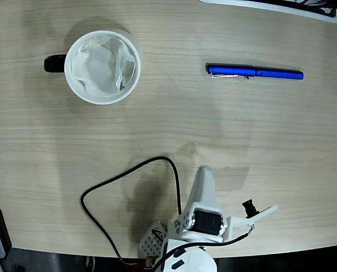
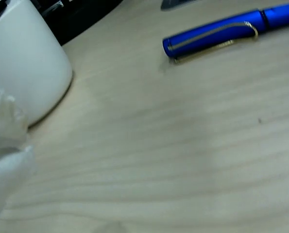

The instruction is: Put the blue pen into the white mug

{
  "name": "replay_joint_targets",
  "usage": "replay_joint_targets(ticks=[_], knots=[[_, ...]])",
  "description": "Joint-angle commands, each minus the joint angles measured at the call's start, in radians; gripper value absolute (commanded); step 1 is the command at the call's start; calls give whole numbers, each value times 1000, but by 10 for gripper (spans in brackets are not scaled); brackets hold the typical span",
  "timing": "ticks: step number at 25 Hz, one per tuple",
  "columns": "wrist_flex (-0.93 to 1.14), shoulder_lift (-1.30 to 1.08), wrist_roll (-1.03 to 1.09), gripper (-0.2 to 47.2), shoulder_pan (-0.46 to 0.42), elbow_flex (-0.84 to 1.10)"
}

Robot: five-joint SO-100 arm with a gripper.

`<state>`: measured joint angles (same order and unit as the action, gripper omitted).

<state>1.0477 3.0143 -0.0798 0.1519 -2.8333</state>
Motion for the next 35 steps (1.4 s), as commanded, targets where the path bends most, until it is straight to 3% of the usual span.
replay_joint_targets(ticks=[1, 9, 14, 21, 27, 35], knots=[[2, -170, 9, 1, 28, 166], [14, -710, 181, 1, 97, 531], [166, -988, 291, 1, 123, 765], [225, -1318, 322, 1, 189, 1060], [370, -1624, 327, 1, 206, 1427], [383, -1810, 330, 129, 202, 1609]])
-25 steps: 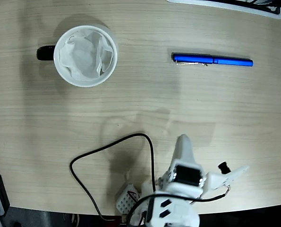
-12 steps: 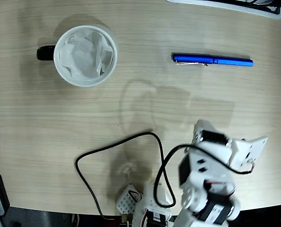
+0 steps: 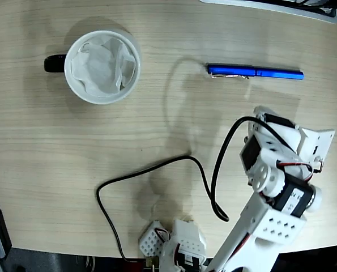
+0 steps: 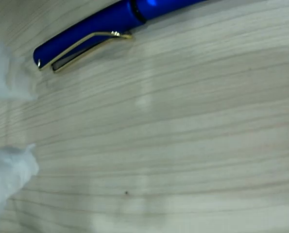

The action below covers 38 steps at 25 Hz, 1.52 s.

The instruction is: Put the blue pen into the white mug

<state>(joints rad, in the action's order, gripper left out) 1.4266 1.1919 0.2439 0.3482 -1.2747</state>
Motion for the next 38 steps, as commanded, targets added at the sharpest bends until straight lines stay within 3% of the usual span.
replay_joint_targets(ticks=[1, 12, 25, 38], knots=[[-5, 8, 6, 154, 3, 51], [-133, -58, 54, 234, -40, 46], [-172, -124, 55, 230, -109, 46], [-239, -202, 55, 225, -123, 46]])
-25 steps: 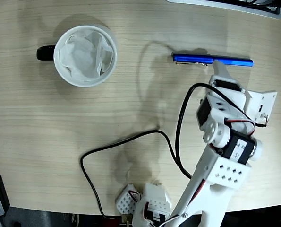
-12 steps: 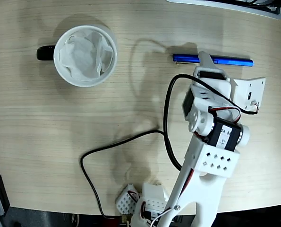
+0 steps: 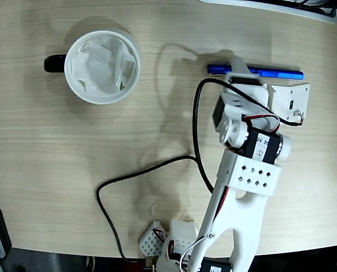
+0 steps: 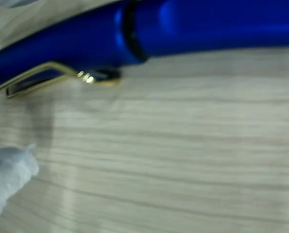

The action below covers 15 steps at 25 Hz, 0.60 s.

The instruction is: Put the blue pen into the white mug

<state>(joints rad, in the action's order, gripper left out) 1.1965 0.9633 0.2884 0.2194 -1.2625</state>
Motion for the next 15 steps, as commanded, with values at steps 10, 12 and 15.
replay_joint_targets(ticks=[10, 12, 15], knots=[[-75, 0, 8, 152, 14, 34], [-87, -2, 6, 123, 14, 34], [-101, -6, 6, 72, 11, 34]])
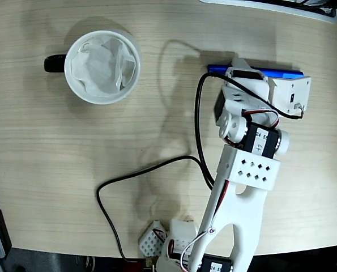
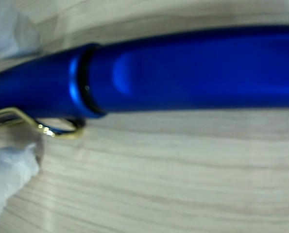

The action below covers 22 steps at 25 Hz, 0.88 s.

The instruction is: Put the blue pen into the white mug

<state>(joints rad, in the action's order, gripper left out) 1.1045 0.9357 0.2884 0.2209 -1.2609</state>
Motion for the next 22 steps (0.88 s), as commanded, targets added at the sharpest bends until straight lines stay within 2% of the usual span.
replay_joint_targets(ticks=[1, 6, 8, 13, 18, 22], knots=[[-11, 21, 6, 60, 9, 32], [-12, 25, 5, 35, 9, 32], [-12, 29, 5, 1, 9, 32], [-9, 66, -15, 1, 12, 32], [3, 184, -149, 1, 5, 32], [71, 273, -272, 1, -34, 32]])
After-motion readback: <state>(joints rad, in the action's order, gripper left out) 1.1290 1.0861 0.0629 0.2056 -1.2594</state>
